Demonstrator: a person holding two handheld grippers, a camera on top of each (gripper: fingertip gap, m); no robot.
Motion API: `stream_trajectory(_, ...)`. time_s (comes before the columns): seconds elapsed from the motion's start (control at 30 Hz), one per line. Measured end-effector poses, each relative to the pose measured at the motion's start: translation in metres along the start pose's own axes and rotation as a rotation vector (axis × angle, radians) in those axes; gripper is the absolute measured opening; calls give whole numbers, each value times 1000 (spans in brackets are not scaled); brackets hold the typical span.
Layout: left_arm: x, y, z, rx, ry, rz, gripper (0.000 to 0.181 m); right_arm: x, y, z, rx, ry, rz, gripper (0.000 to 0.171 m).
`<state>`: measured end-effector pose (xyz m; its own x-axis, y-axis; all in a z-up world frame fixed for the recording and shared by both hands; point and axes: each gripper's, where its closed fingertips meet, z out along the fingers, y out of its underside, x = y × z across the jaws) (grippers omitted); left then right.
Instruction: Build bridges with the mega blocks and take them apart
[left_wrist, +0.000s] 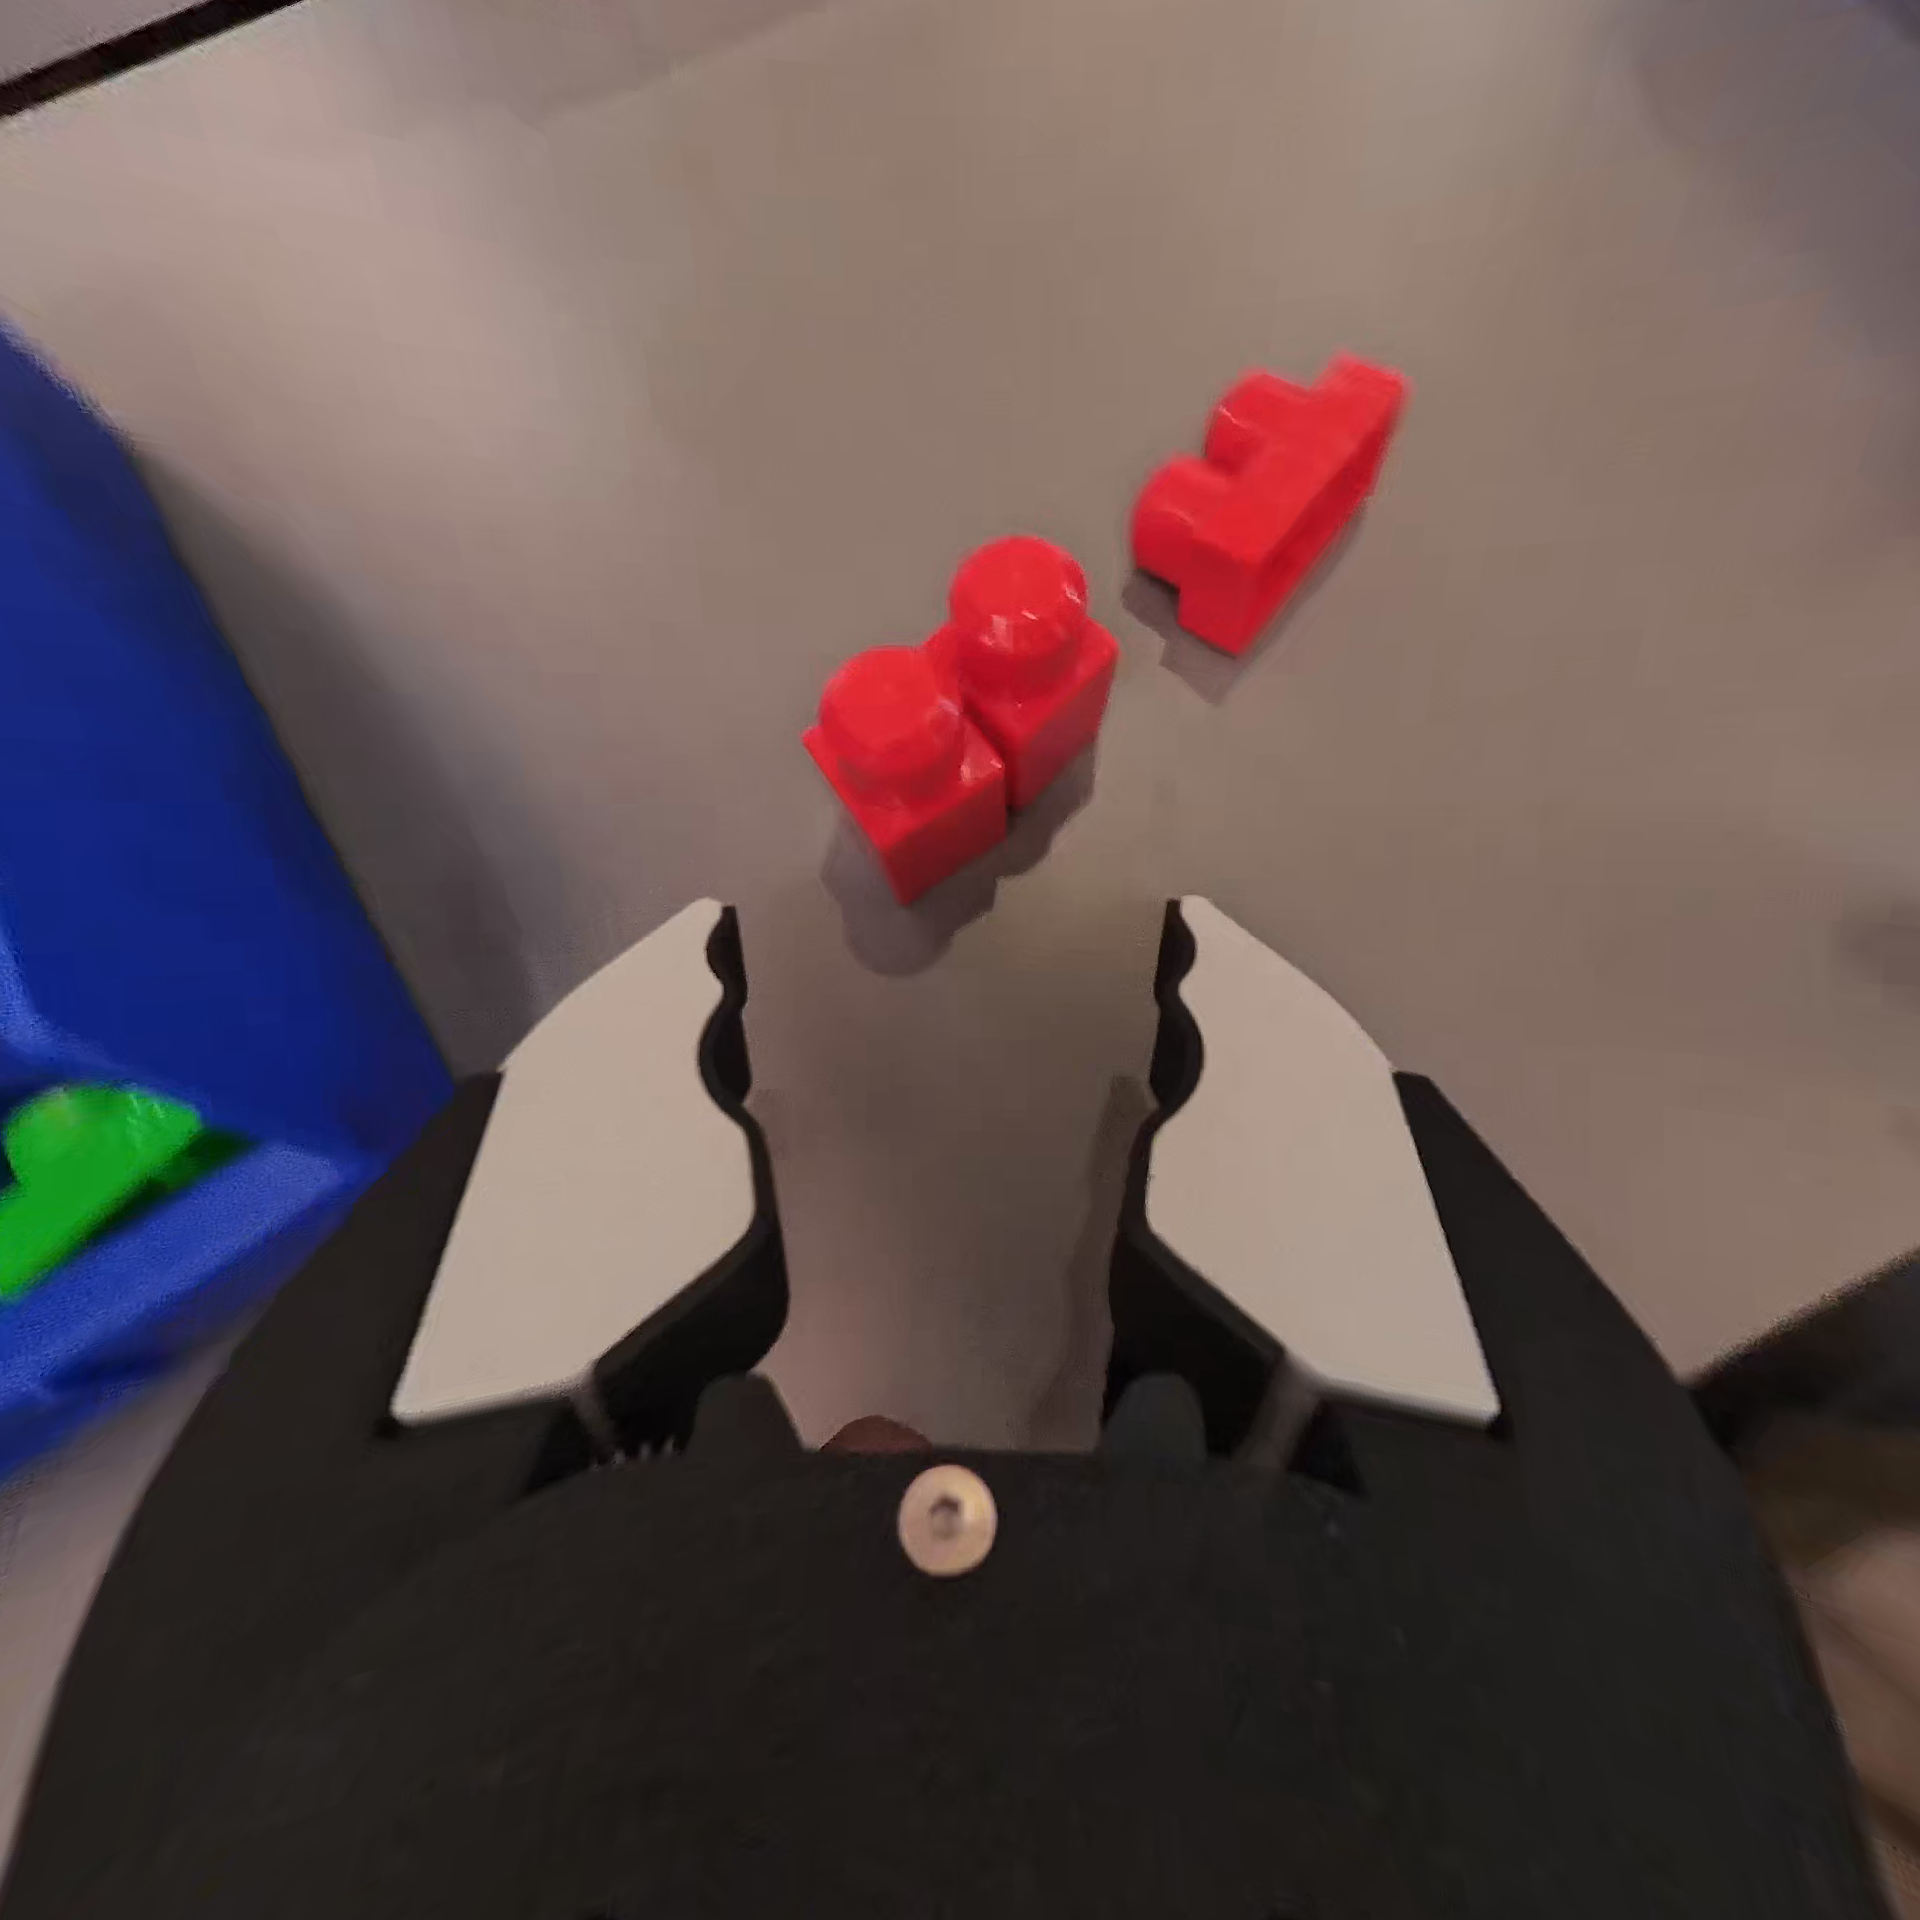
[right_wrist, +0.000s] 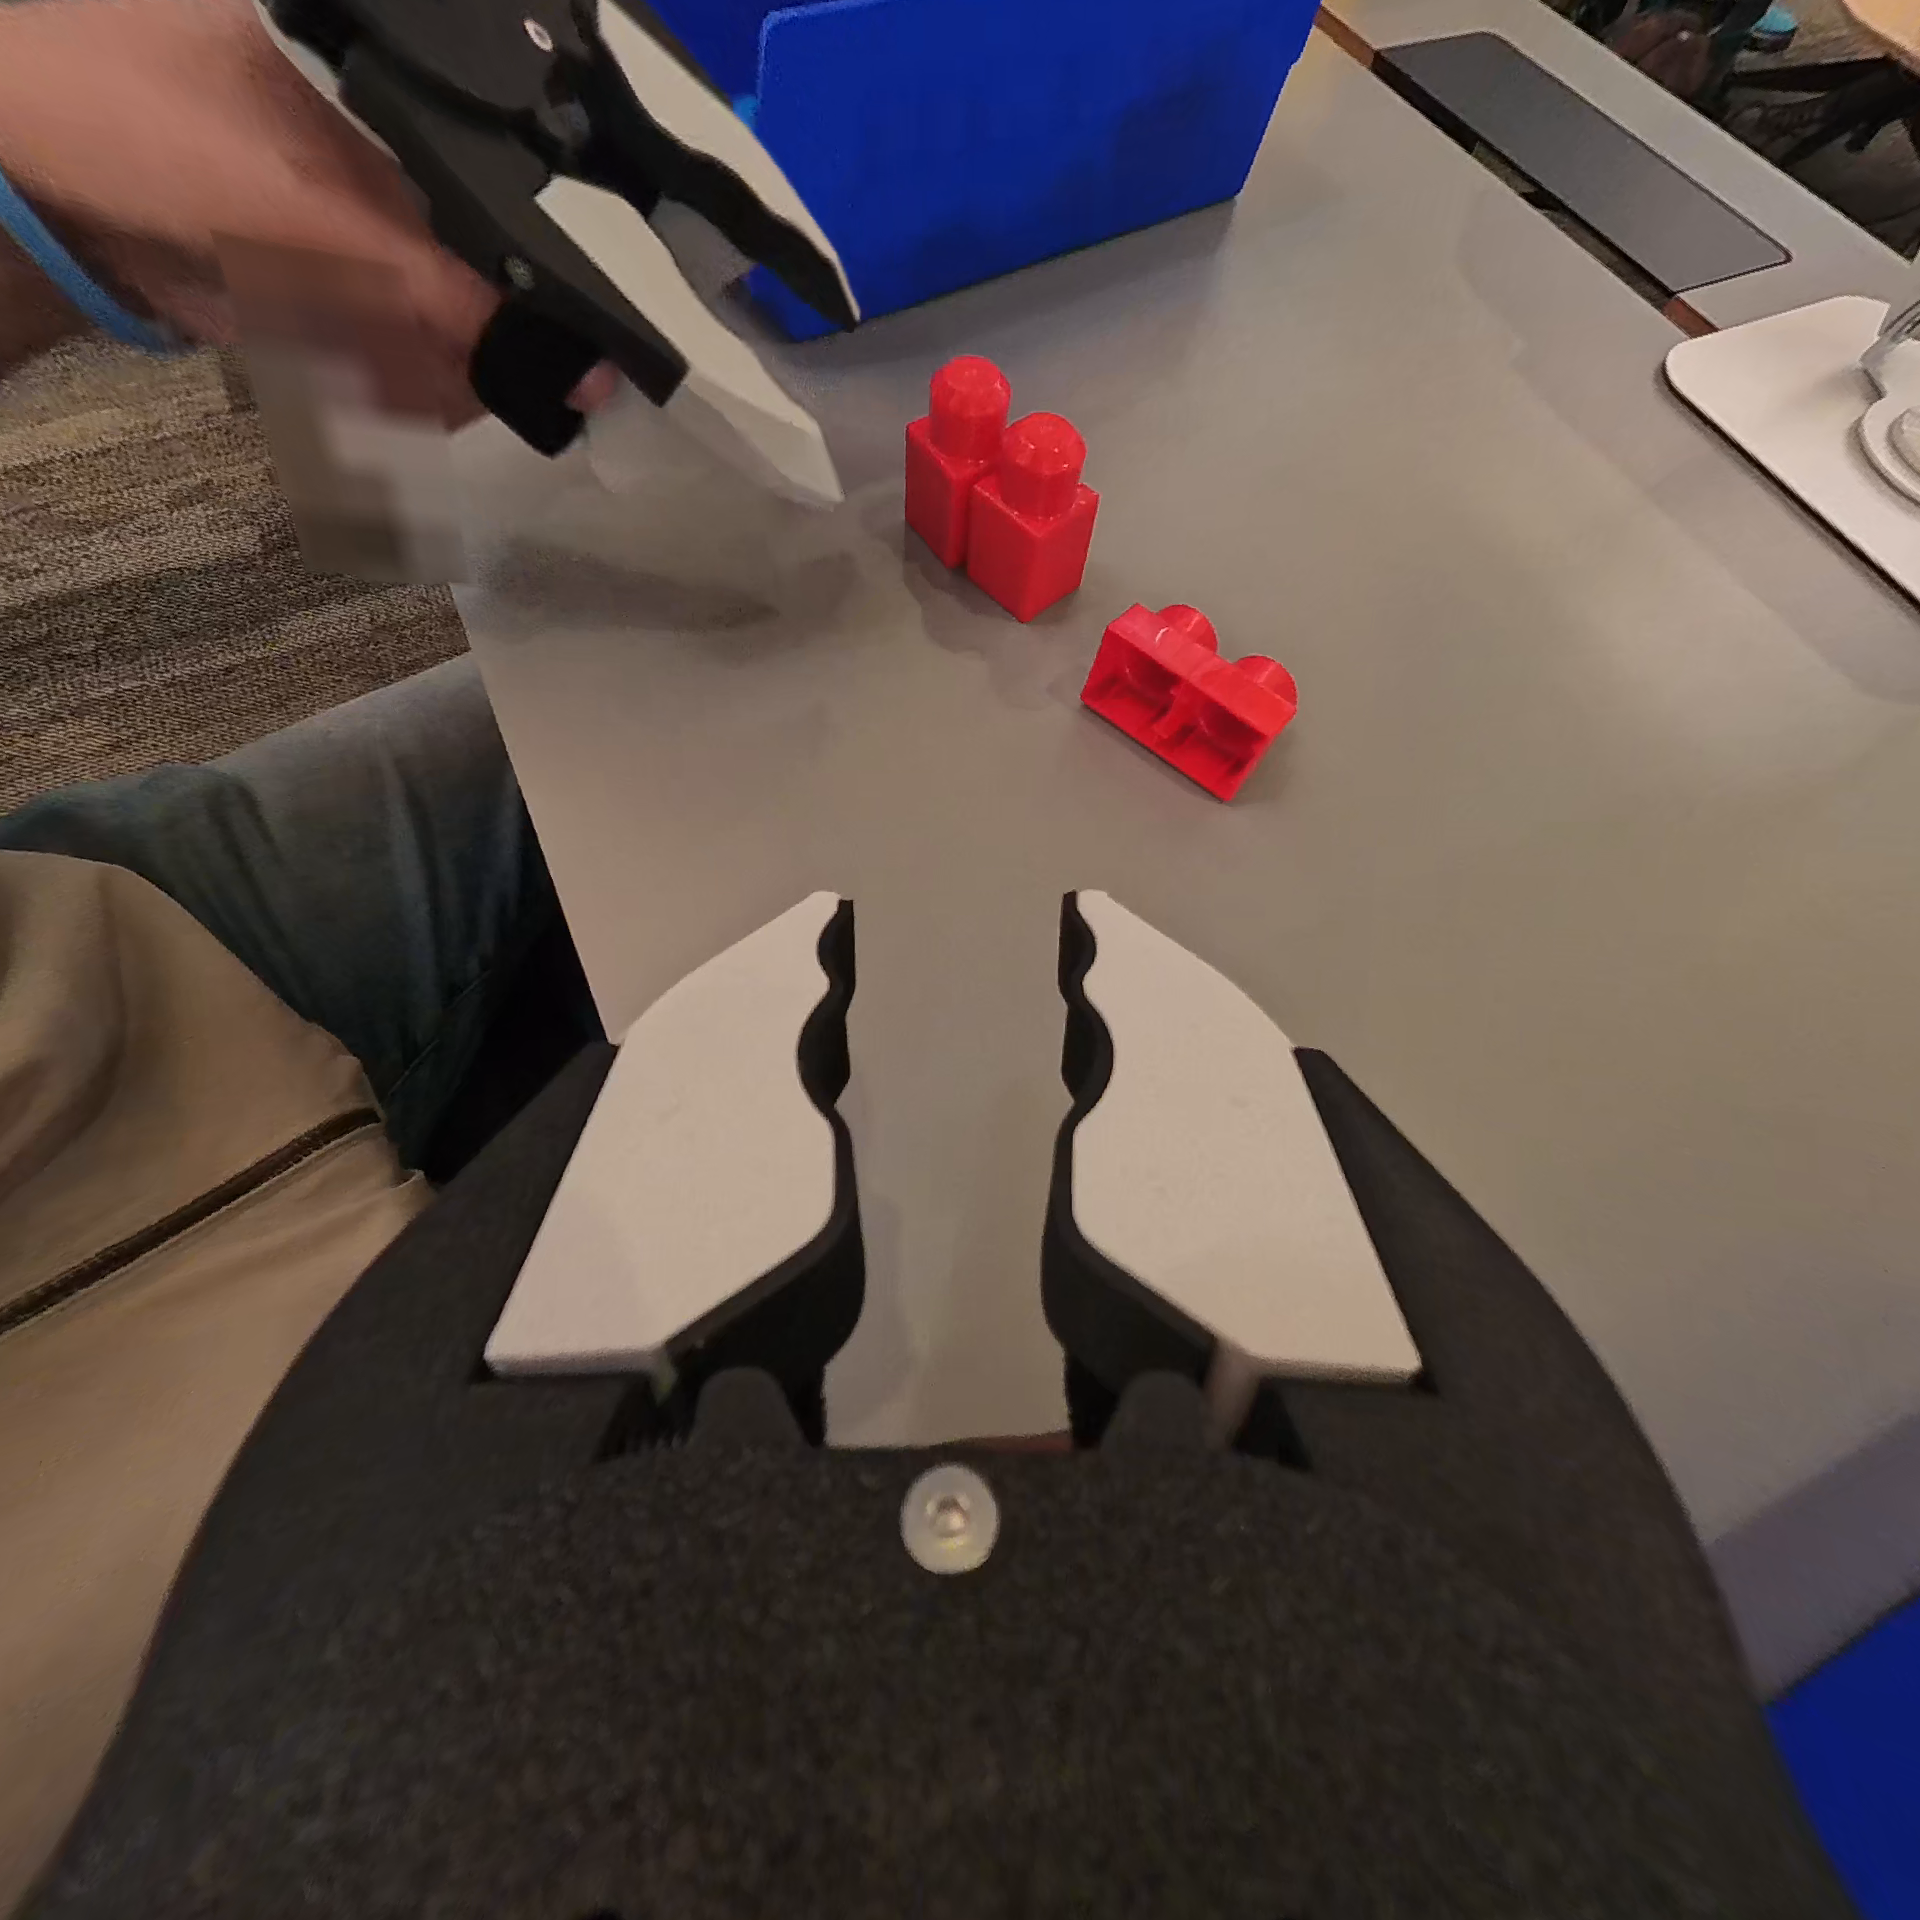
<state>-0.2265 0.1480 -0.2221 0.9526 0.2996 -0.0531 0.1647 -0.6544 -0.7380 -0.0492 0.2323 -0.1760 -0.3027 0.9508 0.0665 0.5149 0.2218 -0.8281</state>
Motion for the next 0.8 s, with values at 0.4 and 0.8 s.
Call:
stream_trajectory(0.4,38,-3,37,46,-45,-412,83,-2,0,-1,14,-20,9,38)
stream_trajectory(0.8,5,3,41,45,-189,-388,83,2,1,-3,17,-18,19,38)
